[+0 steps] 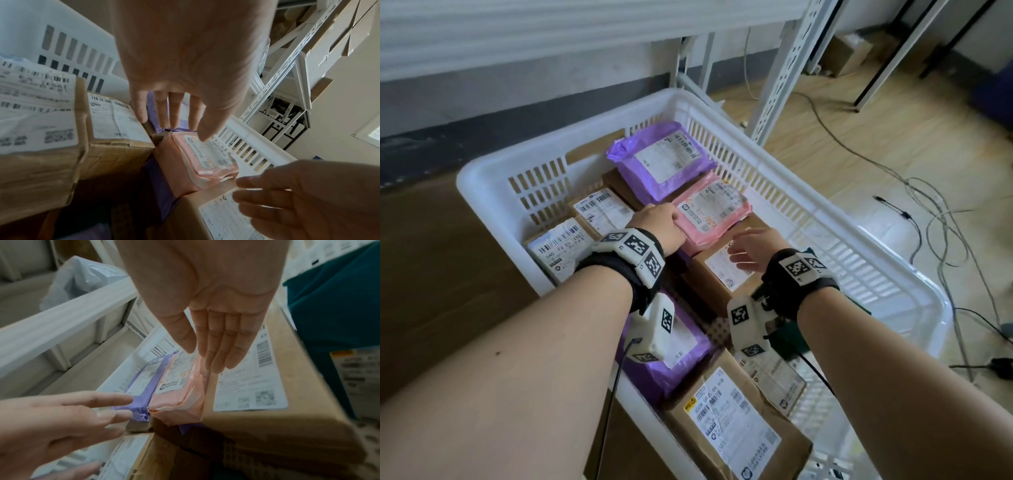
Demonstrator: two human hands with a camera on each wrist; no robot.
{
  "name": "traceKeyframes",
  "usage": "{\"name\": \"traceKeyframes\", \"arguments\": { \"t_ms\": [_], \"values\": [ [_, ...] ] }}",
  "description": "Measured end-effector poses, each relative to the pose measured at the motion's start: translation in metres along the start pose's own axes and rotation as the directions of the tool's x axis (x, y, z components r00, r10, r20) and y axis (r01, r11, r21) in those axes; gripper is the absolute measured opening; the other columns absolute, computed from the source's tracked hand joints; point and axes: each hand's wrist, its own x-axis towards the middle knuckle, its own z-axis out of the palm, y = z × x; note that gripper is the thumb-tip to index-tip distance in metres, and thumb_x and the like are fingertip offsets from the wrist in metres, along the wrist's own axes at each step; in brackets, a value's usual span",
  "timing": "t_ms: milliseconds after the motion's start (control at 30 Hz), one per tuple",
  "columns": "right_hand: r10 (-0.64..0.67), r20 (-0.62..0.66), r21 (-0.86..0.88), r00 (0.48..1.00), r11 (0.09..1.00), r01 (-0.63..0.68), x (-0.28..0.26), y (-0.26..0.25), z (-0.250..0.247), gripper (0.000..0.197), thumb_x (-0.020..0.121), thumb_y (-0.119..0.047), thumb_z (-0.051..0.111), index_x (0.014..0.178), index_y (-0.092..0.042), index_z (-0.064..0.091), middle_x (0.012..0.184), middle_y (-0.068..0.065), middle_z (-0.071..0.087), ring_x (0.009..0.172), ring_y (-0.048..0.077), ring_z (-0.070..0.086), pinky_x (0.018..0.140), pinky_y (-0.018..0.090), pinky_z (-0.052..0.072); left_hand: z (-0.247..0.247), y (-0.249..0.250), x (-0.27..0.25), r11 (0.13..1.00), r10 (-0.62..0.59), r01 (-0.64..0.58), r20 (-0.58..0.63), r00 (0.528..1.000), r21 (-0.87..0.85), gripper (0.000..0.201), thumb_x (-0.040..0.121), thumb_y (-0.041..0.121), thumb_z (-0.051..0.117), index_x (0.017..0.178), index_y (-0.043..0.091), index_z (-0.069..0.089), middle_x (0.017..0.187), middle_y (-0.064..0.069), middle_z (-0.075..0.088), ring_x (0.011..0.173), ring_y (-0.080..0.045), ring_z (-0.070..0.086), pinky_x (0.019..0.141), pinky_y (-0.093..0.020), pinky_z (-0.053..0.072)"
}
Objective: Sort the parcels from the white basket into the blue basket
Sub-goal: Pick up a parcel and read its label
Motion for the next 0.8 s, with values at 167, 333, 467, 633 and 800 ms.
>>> {"name": "traceKeyframes", "arguments": {
  "t_ms": [167, 333, 467, 633, 800],
  "values": [
    [0.044, 0.027, 0.056, 0.999, 0.997, -0.045, 0.015, -0.008, 0.021, 0.012, 0.091, -0.004, 0.051, 0.087, -0.004, 0.062, 0.077, 0.009, 0.064, 0.066, 0.018, 0.061, 0.071, 0.029, 0.055, 0.009, 0.002, 0.008, 1.000, -0.005, 0.005, 0.013, 1.000, 0.007, 0.043, 0.088, 0.020, 0.054, 0.131, 0.020, 0.050, 0.138, -0.012, 0.043, 0.126, -0.029, 0.045, 0.106, -0.034, 0.037],
    [0.127, 0.084, 0.202, 0.988, 0.969, -0.142, 0.023, -0.021, 0.035, 0.003, 0.094, -0.005, 0.049, 0.091, -0.005, 0.051, 0.058, 0.007, 0.039, 0.035, 0.012, 0.038, 0.036, 0.015, 0.033, 0.011, -0.007, 0.013, 0.999, -0.038, 0.037, 0.032, 0.999, 0.005, 0.029, 0.086, 0.017, 0.053, 0.114, 0.023, 0.059, 0.135, -0.013, 0.045, 0.120, -0.031, 0.049, 0.103, -0.037, 0.041],
    [0.133, 0.080, 0.208, 0.988, 0.967, -0.147, 0.034, -0.018, 0.038, 0.026, 0.092, -0.001, 0.050, 0.070, -0.011, 0.042, 0.049, 0.001, 0.039, 0.028, 0.009, 0.035, 0.035, 0.016, 0.032, 0.012, -0.012, 0.018, 0.998, -0.061, 0.061, 0.035, 0.998, -0.026, 0.029, 0.085, 0.017, 0.055, 0.112, 0.025, 0.061, 0.133, -0.010, 0.045, 0.119, -0.028, 0.049, 0.104, -0.035, 0.040],
    [0.010, -0.016, 0.181, 1.000, 0.983, -0.007, 0.039, -0.020, 0.035, 0.013, 0.088, -0.009, 0.056, 0.077, -0.014, 0.051, 0.077, 0.004, 0.056, 0.065, 0.016, 0.058, 0.066, 0.028, 0.055, 0.007, -0.014, 0.021, 0.994, -0.074, 0.075, 0.023, 0.997, -0.076, 0.038, 0.084, 0.018, 0.055, 0.122, 0.022, 0.055, 0.134, -0.009, 0.047, 0.122, -0.027, 0.048, 0.103, -0.034, 0.040],
    [-0.035, -0.003, 0.385, 0.999, 0.922, 0.034, 0.013, -0.035, 0.015, 0.011, 0.084, 0.002, 0.048, 0.085, -0.004, 0.058, 0.086, 0.012, 0.068, 0.077, 0.024, 0.068, 0.084, 0.038, 0.057, -0.012, -0.005, 0.013, 0.973, -0.100, 0.078, -0.090, 0.991, -0.215, 0.051, 0.092, 0.032, 0.050, 0.139, 0.015, 0.039, 0.140, -0.012, 0.043, 0.126, -0.030, 0.045, 0.104, -0.036, 0.036]
  ]
}}
